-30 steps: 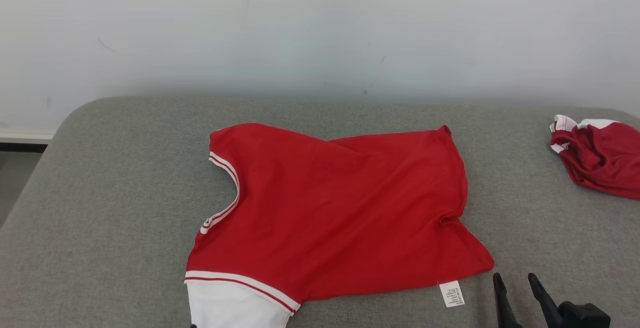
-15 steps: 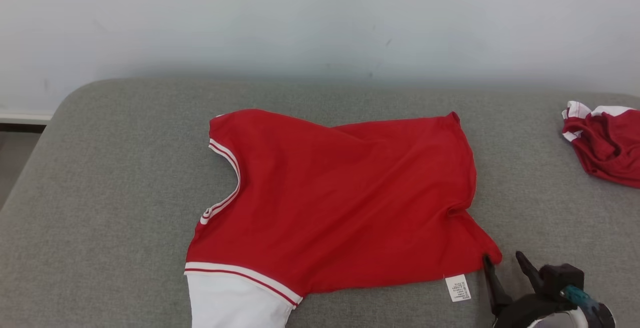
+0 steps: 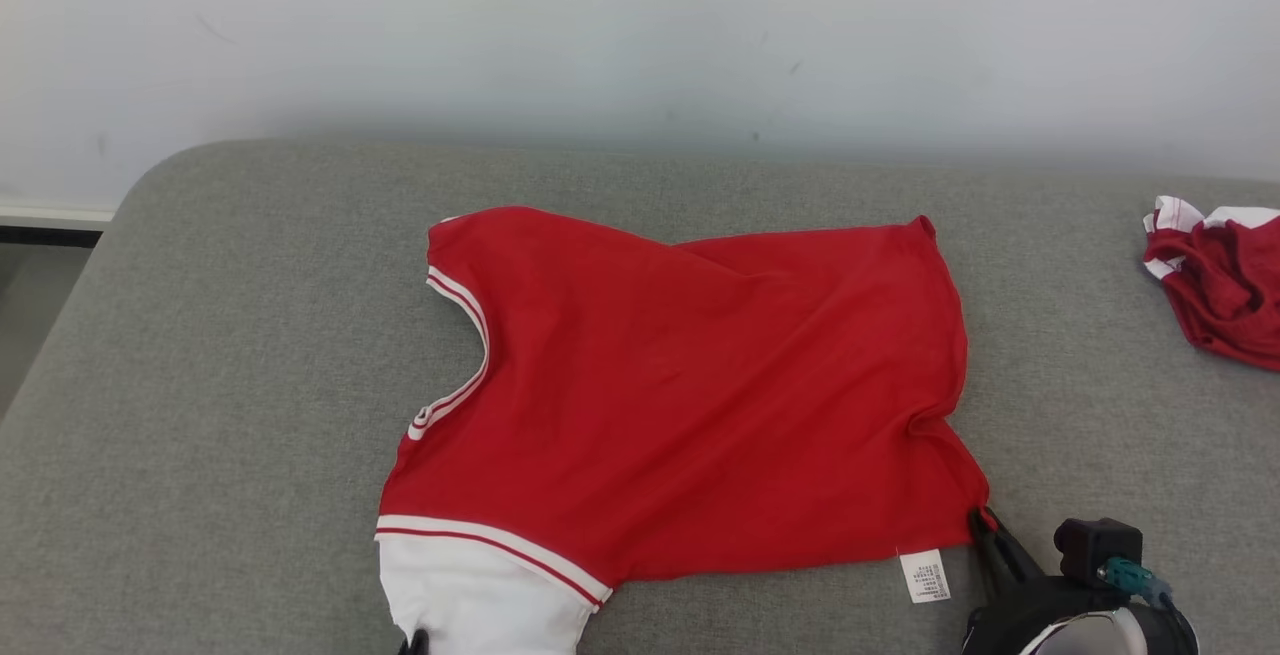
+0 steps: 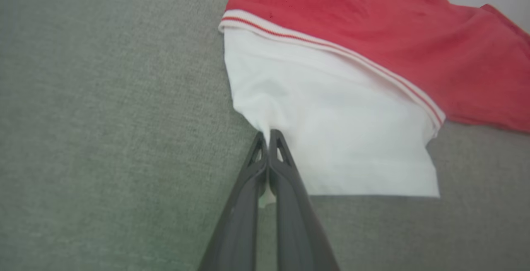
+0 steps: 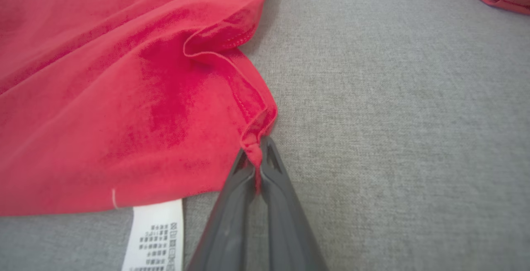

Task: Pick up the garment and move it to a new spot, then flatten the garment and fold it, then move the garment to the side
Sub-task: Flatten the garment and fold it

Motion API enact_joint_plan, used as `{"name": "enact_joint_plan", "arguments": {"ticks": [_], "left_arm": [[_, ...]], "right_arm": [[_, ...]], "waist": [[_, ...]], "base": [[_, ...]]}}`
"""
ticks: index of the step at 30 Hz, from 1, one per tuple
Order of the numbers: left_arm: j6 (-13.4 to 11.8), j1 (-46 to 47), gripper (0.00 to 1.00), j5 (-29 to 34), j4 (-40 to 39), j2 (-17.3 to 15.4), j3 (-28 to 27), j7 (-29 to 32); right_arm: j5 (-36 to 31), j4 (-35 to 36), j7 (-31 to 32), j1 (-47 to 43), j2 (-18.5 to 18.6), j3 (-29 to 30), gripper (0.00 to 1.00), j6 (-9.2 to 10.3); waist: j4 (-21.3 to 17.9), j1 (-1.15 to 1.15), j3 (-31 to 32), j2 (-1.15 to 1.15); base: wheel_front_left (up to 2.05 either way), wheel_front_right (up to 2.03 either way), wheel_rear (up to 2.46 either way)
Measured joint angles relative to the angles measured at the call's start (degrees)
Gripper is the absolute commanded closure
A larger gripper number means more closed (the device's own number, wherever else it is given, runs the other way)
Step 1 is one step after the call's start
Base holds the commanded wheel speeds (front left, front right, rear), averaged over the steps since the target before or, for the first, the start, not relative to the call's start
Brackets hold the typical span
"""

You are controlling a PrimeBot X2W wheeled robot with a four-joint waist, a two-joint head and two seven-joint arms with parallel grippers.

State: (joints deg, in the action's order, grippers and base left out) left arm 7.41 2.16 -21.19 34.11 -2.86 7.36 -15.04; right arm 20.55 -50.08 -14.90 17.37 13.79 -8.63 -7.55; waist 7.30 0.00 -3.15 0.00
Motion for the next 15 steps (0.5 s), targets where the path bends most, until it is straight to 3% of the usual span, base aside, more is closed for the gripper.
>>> {"name": "enact_joint_plan", "arguments": {"ticks": [8,15], "left_arm": [[0.0,-0.9,1.00,0.8,-13.7,-1.1,-1.9,0.0],[0.1,14.6,1.00,-0.6,-18.9,-9.7,2.0,3.2]], "right_arm": [[6.5,11.4,-0.1,-2.3,0.7,-2.1,1.00,0.00],[9.7,19.9,4.1,9.2,2.4,-4.8,1.00,0.00]], "waist": [[-1.7,0.00,0.5,0.00],[-3.7,0.00,-1.6,0.00]], "base": [[0.00,0.00,0.00],[0.00,0.00,0.00]]}}
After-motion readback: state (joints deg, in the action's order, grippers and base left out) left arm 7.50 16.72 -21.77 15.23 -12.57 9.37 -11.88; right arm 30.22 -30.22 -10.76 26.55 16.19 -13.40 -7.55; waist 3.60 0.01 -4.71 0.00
